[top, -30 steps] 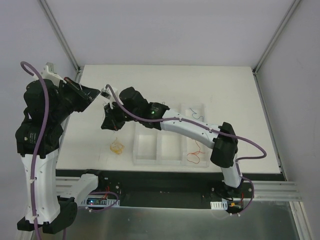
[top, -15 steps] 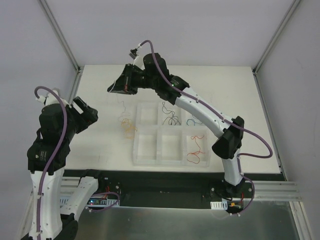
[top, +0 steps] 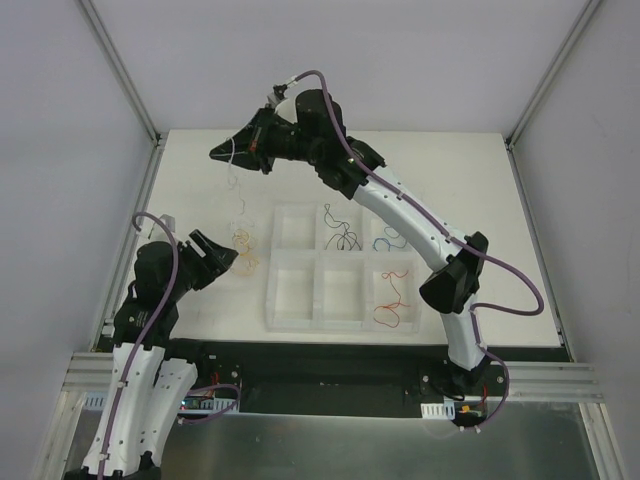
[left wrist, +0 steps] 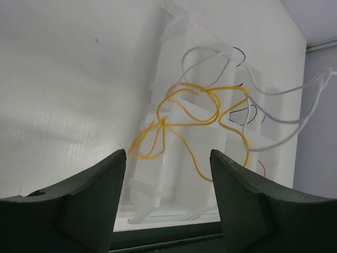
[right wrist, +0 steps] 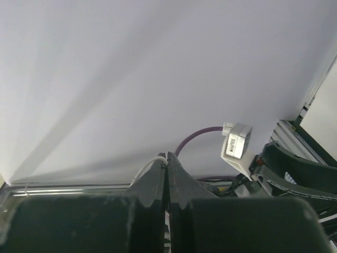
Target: Untangle the cables
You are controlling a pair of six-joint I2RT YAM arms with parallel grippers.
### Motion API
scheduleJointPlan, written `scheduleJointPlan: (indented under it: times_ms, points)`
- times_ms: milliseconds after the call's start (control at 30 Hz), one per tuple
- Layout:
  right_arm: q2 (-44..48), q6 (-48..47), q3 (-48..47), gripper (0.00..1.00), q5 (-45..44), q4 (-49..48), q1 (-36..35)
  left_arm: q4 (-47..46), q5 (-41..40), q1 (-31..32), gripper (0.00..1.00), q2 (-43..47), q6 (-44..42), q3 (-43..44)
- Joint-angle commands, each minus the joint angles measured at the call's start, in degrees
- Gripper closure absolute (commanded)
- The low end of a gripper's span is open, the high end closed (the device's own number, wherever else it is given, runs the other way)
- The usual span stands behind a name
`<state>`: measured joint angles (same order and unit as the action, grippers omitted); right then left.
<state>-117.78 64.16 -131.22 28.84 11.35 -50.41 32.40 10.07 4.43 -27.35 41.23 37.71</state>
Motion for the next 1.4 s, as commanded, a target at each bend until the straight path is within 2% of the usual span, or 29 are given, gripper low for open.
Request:
scheduleJointPlan:
  times_ms: [0, 167, 367, 600, 767, 933, 1000, 1067, 1200, 1233, 1367]
  points:
    - [1.06, 6.85, -2.81, 1.0, -0.54, -3.0, 0.4, -11.91, 5.31, -0.21, 0.38, -0.07, 2.18, -2.73]
    - [1.58, 8.0, -2.99, 1.0, -1.51, -3.62, 0.32, -20.26, 11.45, -0.21, 0.43, -2.78, 4.29, -5.46]
    - [1.67, 9.05, -3.52, 1.0, -1.59, -4.5, 0.32, -22.47, 14.89, -0.21, 0.51, -6.74, 7.89, -6.6]
    - [1.76, 9.67, -4.31, 1.0, -2.03, -5.37, 0.75, -23.7, 16.21, -0.21, 0.37, -7.36, 10.36, -9.5]
    - [1.94, 11.16, -4.75, 1.0, -2.03, -6.52, 0.75, -25.19, 14.46, -0.21, 0.34, -8.06, 7.91, -10.64]
    - [2.37, 12.13, -4.92, 1.0, -2.38, -7.22, 0.49, -28.61, 14.71, -0.21, 0.32, -12.45, 5.79, -12.4]
    - [2.46, 12.48, -5.8, 1.0, -2.65, -7.4, 0.49, -31.77, 15.51, -0.21, 0.38, -13.51, 6.31, -13.71]
    - [2.72, 12.48, -6.15, 1.0, -2.74, -7.4, 0.32, -35.55, 14.9, -0.21, 0.5, -13.6, 7.45, -14.86]
    - [3.78, 11.43, -6.24, 1.0, -3.0, -7.22, 0.58, -34.7, 11.39, -0.21, 0.93, -12.2, 7.81, -15.13]
    - [4.13, 10.82, -6.68, 1.0, -3.26, -6.88, 0.67, -32.69, 10.6, -0.21, 1.0, -12.2, 8.24, -15.13]
    - [5.1, 7.04, -10.27, 1.0, -4.58, -5.12, 3.12, -22.93, 7.7, -0.29, 1.0, -15.09, 8.43, -14.25]
